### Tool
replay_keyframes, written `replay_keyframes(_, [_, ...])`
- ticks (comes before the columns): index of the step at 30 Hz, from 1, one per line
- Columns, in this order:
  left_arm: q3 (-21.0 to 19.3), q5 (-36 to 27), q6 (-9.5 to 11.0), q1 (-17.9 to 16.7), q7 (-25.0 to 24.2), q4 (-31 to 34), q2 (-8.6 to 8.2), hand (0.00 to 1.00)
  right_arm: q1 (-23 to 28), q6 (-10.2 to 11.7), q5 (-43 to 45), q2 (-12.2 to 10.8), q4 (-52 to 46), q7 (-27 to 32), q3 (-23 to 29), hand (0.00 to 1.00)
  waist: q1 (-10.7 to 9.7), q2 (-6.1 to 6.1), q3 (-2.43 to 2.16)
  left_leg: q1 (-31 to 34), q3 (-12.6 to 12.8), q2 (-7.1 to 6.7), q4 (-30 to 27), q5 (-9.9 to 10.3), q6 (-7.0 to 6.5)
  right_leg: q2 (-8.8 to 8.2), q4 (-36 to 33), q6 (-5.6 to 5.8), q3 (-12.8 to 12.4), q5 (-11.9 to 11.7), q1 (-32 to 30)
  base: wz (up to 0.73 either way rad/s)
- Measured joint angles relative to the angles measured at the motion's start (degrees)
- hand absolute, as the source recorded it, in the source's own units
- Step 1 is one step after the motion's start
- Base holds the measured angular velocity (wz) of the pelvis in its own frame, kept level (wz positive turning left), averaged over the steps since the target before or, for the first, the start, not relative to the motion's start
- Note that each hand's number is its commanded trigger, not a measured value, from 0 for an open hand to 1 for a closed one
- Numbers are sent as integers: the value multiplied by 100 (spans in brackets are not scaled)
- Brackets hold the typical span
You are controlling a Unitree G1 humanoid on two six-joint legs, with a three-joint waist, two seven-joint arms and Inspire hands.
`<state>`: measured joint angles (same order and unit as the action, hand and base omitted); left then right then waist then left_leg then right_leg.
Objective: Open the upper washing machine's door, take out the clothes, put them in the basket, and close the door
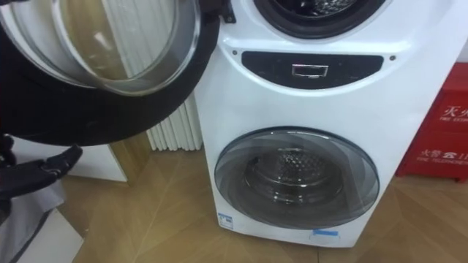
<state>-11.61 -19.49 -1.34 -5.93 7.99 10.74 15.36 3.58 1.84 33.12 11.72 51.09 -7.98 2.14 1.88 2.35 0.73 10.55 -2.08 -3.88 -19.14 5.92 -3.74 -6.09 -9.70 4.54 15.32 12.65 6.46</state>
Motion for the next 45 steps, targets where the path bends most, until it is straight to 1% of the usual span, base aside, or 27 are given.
replay_keyframes(2, [97,4,0,0,-1,24,0,0,-3,-6,-25,-7,-1,24,-121,0,0,0,-3,-1,50,-7,29,-28,-31,1,-3,6,-87,-14,-11,9])
replay_keyframes(5, [186,118,0,0,-2,41,0,0,-21,-11,-30,-19,1,27,-268,0,0,3,-4,-1,55,-31,74,-57,-61,-15,-5,32,-121,-39,-20,1])
replay_keyframes(7, [254,157,0,0,-10,42,-1,0,-21,-49,-33,-19,3,27,-316,0,0,-2,-10,-5,58,-50,105,-86,-81,-33,-7,51,-121,-50,-27,2])
replay_keyframes(9, [294,168,0,0,-73,44,-3,0,-21,-74,-39,-24,7,27,-321,0,0,-2,-17,-16,86,-76,178,-157,-107,-68,-9,74,-121,-75,-55,3])
replay_keyframes(14, [377,230,0,0,-222,44,-4,0,-25,-138,-166,-33,67,29,-354,0,0,-3,-20,-17,176,-75,200,-197,-158,-97,-7,103,-128,-112,-57,3])
replay_keyframes(16, [428,230,-1,0,-235,44,-4,0,-25,-196,-217,-33,70,30,-398,0,0,-14,-26,-20,190,-75,228,-209,-168,-102,-9,105,-130,-121,-57,0])
replay_keyframes(17, [465,231,-5,-1,-237,44,-5,0,-25,-207,-245,-33,71,30,-433,0,1,-31,-36,-38,215,-75,261,-233,-172,-110,-11,107,-132,-128,-57,0])
replay_keyframes(19, [530,233,-14,-8,-251,44,-7,0,-36,-208,-264,-29,76,30,-432,0,-1,-35,-38,-63,256,-74,290,-262,-174,-127,-16,115,-133,-141,-56,2])
replay_keyframes(21, [655,233,-24,-9,-260,44,-11,0,-89,-217,-340,-24,192,35,-432,0,-5,-50,-41,-113,337,-81,394,-337,-179,-167,-24,129,-111,-148,-57,8])
replay_keyframes(24, [837,234,-25,-9,-336,46,-10,0,-119,-265,-412,-22,283,42,-432,0,-6,-67,-41,-121,417,-82,448,-383,-184,-183,-22,137,-108,-153,-58,11])
replay_keyframes(28, [979,222,-36,-9,-413,53,-24,0,-126,-272,-538,-28,283,157,-431,0,-6,-84,-46,-122,526,-60,454,-387,-182,-194,-19,135,-142,-180,-58,2])
replay_keyframes(30, [990,209,-124,-38,-452,139,-76,0,-124,-285,-602,-57,283,206,-431,0,2,-103,-51,-123,541,-65,460,-391,-176,-203,-13,131,-176,-183,-71,-7])
replay_keyframes(31, [989,209,-125,-64,-473,174,-78,0,-125,-294,-610,-73,282,207,-431,0,3,-122,-55,-123,540,-69,469,-400,-163,-214,-11,131,-172,-183,-81,-10])
replay_keyframes(32, [989,196,-125,-116,-520,248,-79,0,-127,-314,-614,-104,282,207,-432,0,9,-161,-64,-122,531,-75,491,-428,-120,-277,-10,129,-136,-185,-99,-14])
replay_keyframes(33, [986,126,-125,-170,-589,313,-84,0,-127,-320,-642,-125,282,207,-431,0,27,-198,-70,-122,523,-76,503,-431,-115,-291,-8,124,-90,-188,-108,-15])
replay_keyframes(34, [986,90,-125,-198,-616,341,-83,0,-127,-320,-673,-137,282,208,-431,0,28,-220,-83,-122,523,-76,515,-434,-111,-288,-5,109,-90,-197,-117,-17])
replay_keyframes(35, [987,83,-124,-253,-665,391,-86,0,-126,-319,-726,-161,282,221,-431,0,26,-256,-106,-127,522,-80,547,-446,-93,-282,1,77,-92,-217,-129,-10])
replay_keyframes(36, [992,64,-124,-268,-740,399,-89,0,-124,-319,-813,-167,282,238,-428,0,25,-270,-114,-125,522,-80,555,-446,-92,-279,1,55,-96,-230,-130,-7])
replay_keyframes(38, [1009,-111,-126,-275,-834,405,-89,0,-124,-316,-904,-169,277,311,-427,0,26,-264,-113,-126,524,-79,574,-452,-83,-279,-2,31,-103,-246,-130,0])
replay_keyframes(40, [1003,-132,-129,-277,-928,405,-86,0,-120,-313,-923,-171,281,377,-428,0,42,-258,-110,-138,524,-78,595,-471,-54,-288,-1,28,-96,-247,-132,-3])
replay_keyframes(41, [993,-133,-133,-286,-1005,404,-84,0,-121,-313,-923,-180,298,415,-428,0,70,-265,-110,-164,524,-81,597,-489,-27,-343,-2,25,-72,-250,-138,-20])
replay_keyframes(42, [957,-140,-135,-298,-1068,404,-85,0,-122,-311,-920,-180,336,437,-421,0,141,-263,-106,-181,519,-75,574,-498,-11,-390,-8,23,25,-251,-141,-27])
replay_keyframes(44, [951,-144,-135,-297,-1167,405,-77,0,-128,-308,-917,-196,449,450,-423,0,217,-263,-106,-178,477,-60,554,-481,-14,-382,1,10,84,-258,-140,-25])
replay_keyframes(45, [919,-140,-136,-297,-1222,405,-78,0,-109,-315,-917,-191,459,449,-422,0,220,-262,-105,-179,452,-65,562,-482,-14,-368,5,-5,113,-268,-140,-13])
